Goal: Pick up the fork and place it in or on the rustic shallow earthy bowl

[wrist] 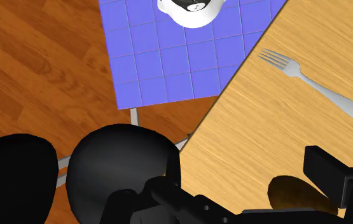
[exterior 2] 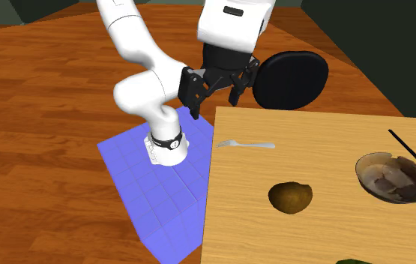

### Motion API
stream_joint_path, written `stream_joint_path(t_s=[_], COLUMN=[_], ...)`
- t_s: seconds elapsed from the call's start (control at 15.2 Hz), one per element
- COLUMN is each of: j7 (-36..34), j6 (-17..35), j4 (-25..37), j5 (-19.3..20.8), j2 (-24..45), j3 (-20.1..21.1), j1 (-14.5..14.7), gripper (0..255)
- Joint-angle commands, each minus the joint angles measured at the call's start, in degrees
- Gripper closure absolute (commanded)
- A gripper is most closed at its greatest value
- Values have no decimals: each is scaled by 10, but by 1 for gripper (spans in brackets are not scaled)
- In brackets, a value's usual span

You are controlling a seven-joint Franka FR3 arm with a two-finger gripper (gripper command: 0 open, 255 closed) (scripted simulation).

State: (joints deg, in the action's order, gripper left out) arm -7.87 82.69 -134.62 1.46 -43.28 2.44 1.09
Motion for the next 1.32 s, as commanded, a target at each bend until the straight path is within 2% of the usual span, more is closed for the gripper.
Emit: stream_joint_path(t_s=[0.0,0.66,1.25], j7=[0,61,120], j6=[0,162,332], j4=[0,-175,-296], j5=[0,-60,-132], j2=[0,-20,21], j3=[0,27,64], j1=[0,79,171], gripper=[0,0,0])
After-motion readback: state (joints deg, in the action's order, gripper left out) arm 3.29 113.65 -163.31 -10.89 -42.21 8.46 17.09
